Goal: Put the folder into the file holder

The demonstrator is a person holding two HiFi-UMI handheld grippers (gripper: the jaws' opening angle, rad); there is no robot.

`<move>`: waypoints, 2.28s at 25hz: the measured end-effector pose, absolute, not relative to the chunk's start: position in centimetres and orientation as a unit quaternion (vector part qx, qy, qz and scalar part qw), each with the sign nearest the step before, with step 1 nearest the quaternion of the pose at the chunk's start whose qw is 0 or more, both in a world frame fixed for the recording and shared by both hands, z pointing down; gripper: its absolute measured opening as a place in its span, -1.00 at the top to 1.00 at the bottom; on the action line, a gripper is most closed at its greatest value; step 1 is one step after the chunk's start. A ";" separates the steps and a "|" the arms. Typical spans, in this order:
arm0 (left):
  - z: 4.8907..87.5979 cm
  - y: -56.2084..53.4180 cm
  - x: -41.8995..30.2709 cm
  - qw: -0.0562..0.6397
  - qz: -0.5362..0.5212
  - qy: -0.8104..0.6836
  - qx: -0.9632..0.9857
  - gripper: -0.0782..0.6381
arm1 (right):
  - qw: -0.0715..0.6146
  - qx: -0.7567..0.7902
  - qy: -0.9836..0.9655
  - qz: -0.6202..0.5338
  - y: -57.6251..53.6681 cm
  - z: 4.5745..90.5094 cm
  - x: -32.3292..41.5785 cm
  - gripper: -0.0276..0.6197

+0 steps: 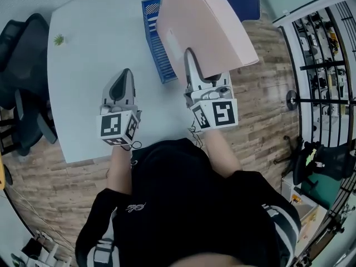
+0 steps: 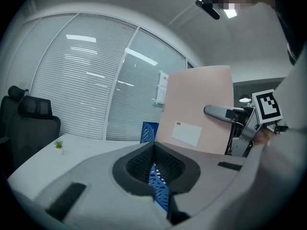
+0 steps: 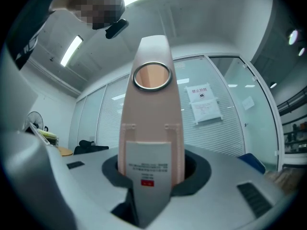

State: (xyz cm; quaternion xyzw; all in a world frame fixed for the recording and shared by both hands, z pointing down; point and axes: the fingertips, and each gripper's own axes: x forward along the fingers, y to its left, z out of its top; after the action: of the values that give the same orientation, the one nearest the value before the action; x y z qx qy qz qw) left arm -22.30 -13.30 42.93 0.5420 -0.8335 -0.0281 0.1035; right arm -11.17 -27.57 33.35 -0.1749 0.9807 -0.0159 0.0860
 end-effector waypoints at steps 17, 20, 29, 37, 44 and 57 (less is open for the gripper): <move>47.1 -14.6 -25.4 0.147 -0.037 -0.816 0.557 0.78 | 0.065 -0.189 0.980 -0.011 -28.8 36.5 -16.0 0.43; 47.5 -14.7 -25.5 0.150 -0.037 -0.815 0.559 0.78 | 0.064 -0.192 0.979 -0.014 -29.0 36.9 -16.4 0.43; 49.4 -14.1 -26.1 0.166 -0.038 -0.813 0.557 0.78 | 0.071 -0.200 0.977 -0.023 -29.3 38.6 -17.4 0.43; 50.4 -13.1 -27.0 0.174 -0.035 -0.816 0.550 0.78 | 0.064 -0.211 0.975 -0.026 -28.9 40.6 -18.1 0.42; 50.7 -13.0 -27.8 0.175 -0.036 -0.815 0.551 0.78 | 0.059 -0.218 0.974 -0.026 -28.6 41.5 -18.4 0.42; 51.4 -12.7 -28.2 0.185 -0.037 -0.812 0.553 0.78 | 0.063 -0.221 0.973 -0.022 -28.2 42.1 -19.0 0.42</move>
State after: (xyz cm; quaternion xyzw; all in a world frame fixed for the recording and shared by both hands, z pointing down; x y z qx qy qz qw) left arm -28.24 -12.65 51.41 0.5531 -0.8116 -0.0372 0.1847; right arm -18.98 -28.19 42.08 -0.2212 0.9729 -0.0219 0.0631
